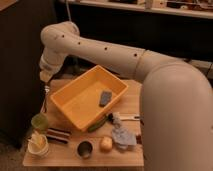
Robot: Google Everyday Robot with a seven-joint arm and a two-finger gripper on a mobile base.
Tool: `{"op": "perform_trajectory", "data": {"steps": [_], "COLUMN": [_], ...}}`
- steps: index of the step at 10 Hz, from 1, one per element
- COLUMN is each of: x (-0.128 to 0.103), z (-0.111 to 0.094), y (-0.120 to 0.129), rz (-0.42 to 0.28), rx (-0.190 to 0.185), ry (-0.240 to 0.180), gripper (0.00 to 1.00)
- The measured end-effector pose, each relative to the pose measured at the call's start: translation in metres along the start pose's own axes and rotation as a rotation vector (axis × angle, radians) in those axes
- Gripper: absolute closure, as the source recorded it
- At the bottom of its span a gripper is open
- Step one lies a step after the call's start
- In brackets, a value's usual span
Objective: Place fork in plastic cup
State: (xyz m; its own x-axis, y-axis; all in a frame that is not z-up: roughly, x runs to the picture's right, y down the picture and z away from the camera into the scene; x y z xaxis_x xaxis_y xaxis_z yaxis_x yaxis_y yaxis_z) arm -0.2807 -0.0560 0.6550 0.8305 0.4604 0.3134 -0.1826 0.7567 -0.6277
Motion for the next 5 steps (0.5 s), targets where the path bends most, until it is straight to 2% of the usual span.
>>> {"op": "perform_trajectory", "data": {"steps": [5], "x": [-0.001], "z": [0.033], "y": [0.003], "rz": [-0.008], "rx": [-0.035], "ry": [0.015], "gripper": [1.00]}}
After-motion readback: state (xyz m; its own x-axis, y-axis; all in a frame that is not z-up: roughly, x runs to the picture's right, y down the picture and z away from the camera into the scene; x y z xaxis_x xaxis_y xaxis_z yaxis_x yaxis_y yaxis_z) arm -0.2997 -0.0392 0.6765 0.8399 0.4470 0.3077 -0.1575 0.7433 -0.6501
